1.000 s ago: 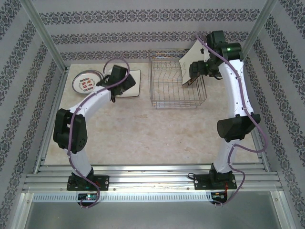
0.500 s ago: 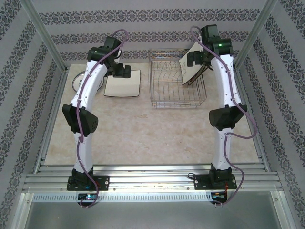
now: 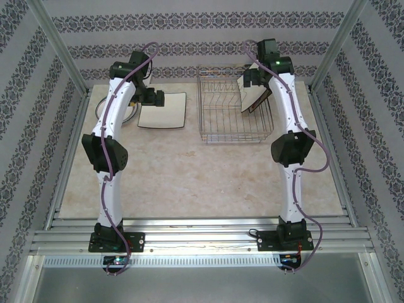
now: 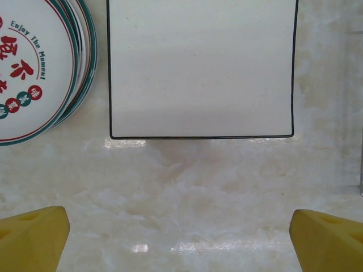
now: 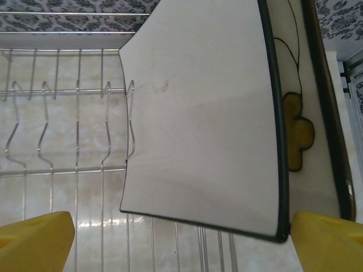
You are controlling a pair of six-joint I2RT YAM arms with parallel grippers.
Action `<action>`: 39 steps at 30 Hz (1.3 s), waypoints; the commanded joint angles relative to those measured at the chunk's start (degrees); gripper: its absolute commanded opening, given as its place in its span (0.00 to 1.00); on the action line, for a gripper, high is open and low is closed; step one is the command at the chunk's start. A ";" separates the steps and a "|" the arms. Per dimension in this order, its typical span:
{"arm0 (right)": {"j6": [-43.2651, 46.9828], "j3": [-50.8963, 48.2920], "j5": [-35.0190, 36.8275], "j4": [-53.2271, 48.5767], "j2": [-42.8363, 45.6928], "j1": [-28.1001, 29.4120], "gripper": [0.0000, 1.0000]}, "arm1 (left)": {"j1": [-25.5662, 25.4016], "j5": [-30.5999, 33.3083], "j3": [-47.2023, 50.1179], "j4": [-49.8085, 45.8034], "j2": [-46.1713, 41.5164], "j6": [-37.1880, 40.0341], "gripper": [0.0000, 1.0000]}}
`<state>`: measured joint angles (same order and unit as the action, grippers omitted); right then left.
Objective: Unload the plates from the dish rack
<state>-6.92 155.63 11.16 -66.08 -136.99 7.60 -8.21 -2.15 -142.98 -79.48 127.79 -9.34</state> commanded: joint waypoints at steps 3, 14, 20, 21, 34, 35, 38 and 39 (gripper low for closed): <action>-1.74 2.16 3.69 4.24 -0.60 -0.21 0.98 | 0.92 -0.85 -1.58 -0.50 1.45 1.35 1.00; -3.38 2.20 -0.38 7.45 -3.62 -0.78 0.97 | 2.32 -2.35 -1.60 1.08 2.60 1.09 1.00; -4.24 2.31 -0.80 8.80 -4.52 -0.92 0.97 | 2.59 -2.60 -1.61 1.39 2.75 0.95 1.00; -4.25 2.31 -1.19 8.87 -4.60 -0.92 0.97 | 2.59 -2.63 -1.56 1.46 2.73 0.90 1.00; -6.42 2.33 -2.12 11.04 -5.57 -1.12 0.54 | 2.73 -2.44 -1.60 1.61 3.32 0.73 1.00; -6.44 2.31 -1.87 11.04 -5.57 -1.14 0.50 | 2.69 -2.34 -1.53 1.46 3.39 0.73 1.00; -6.44 2.22 -1.51 10.98 -5.31 -1.00 0.40 | 2.76 -2.07 -1.57 1.43 3.49 0.65 1.00; -6.45 2.22 -1.41 11.05 -5.23 -0.92 0.37 | 2.72 -2.11 -1.54 1.37 3.53 0.53 1.00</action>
<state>-13.13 156.40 10.48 -56.16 -141.88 5.78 -6.24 -4.49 -143.02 -78.13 130.67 -9.17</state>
